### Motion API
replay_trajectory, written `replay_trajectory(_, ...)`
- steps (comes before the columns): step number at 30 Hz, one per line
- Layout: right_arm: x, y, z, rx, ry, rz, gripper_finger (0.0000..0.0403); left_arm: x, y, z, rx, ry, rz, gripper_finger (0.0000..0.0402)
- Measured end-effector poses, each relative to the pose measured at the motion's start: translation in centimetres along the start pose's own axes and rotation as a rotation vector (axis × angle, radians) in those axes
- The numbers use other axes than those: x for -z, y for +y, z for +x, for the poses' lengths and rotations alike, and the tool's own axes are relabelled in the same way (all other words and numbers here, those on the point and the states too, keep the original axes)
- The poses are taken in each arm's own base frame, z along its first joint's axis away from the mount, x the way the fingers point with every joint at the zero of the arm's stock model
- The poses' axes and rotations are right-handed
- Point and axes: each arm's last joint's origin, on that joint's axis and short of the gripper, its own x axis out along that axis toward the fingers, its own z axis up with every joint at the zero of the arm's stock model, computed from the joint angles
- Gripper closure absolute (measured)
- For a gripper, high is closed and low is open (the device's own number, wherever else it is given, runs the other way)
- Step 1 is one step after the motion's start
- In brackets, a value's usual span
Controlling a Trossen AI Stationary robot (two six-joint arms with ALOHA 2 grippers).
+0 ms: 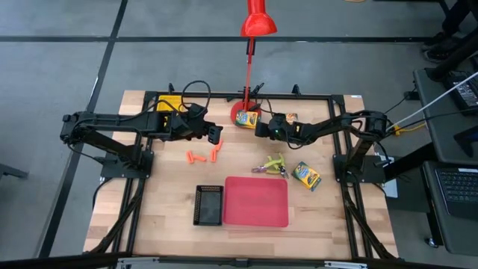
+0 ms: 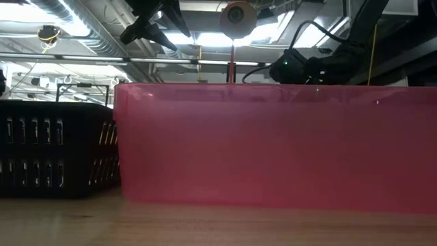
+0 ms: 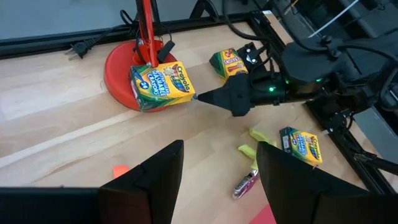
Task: Pick & Place School Supplies
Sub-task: Put the middle yellow crayon box into the red bin
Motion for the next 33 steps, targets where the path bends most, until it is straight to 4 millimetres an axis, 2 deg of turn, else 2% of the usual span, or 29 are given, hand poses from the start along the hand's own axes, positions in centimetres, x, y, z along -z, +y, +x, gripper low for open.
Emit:
replay_trajectory(11, 0.1, -0.7, -0.1, 0.079, 0.000, -0.087, 0.0304, 0.0, 0.0, 0.0, 0.000, 0.001, 0.000, 0.0201)
replay_trajectory(17, -0.2, -0.1, -0.2, 0.006, 0.008, -0.018, 0.0304, 0.0, 0.0, 0.0, -0.001, -0.001, 0.000, 0.0201)
replay_trajectory(28, -0.2, -0.7, -0.1, 0.053, 0.042, 0.108, 0.0304, 0.0, 0.0, 0.0, -0.004, -0.004, -0.002, 0.0201)
replay_trajectory(33, -0.9, -1.7, 0.0, -0.036, 0.037, 0.216, 0.0304, 0.0, 0.0, 0.0, 0.007, 0.010, -0.004, 0.0201)
